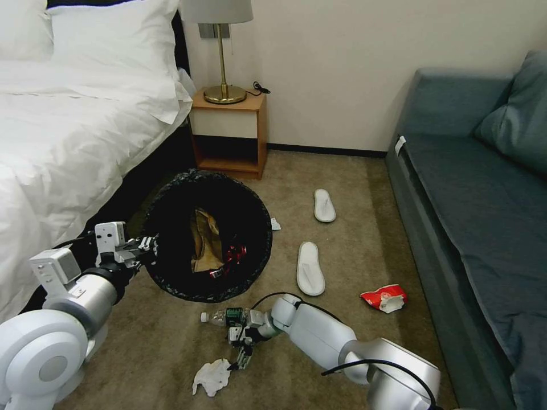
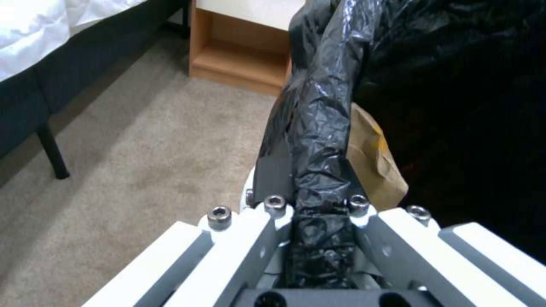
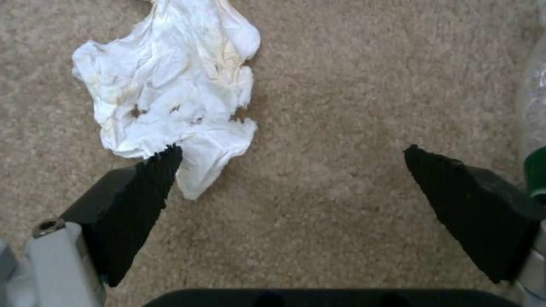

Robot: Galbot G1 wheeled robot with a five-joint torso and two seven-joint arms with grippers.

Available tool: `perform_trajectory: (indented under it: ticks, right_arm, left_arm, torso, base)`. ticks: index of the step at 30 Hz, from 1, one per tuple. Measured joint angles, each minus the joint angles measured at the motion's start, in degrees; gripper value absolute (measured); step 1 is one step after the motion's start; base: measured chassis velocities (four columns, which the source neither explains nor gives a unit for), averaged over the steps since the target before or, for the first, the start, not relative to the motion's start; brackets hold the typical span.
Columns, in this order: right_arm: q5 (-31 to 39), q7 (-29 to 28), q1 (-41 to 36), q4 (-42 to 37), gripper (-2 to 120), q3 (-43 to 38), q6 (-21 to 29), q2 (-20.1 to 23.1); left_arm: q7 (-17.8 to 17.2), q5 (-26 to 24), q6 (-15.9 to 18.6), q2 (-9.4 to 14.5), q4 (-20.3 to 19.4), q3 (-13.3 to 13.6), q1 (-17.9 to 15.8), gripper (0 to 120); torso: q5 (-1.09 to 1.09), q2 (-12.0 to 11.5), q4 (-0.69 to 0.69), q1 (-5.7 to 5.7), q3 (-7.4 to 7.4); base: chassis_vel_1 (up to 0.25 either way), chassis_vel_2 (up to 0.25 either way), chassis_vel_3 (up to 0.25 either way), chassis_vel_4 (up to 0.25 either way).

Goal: Pick up the trash bin, then pick up the garbage on the floor and place it into the trash bin.

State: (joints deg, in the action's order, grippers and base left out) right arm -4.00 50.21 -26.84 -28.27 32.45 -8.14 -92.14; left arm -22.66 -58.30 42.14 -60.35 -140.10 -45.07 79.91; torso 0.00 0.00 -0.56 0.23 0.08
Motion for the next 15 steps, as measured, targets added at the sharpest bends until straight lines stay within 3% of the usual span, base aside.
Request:
perform_trajectory:
  ticks: [15]
  right_arm:
    - [3.04,1.95,-0.64,-0.52,100,1.97,-0.93,0.01]
  left_arm:
    - [-0.09,0.13,0.0,-0.28,-0.15,0.0,0.5,3]
  torso:
    - [0.0,0.0,0.0,0.0,0.0]
  base:
    - [0.0,0.0,0.0,0.0]
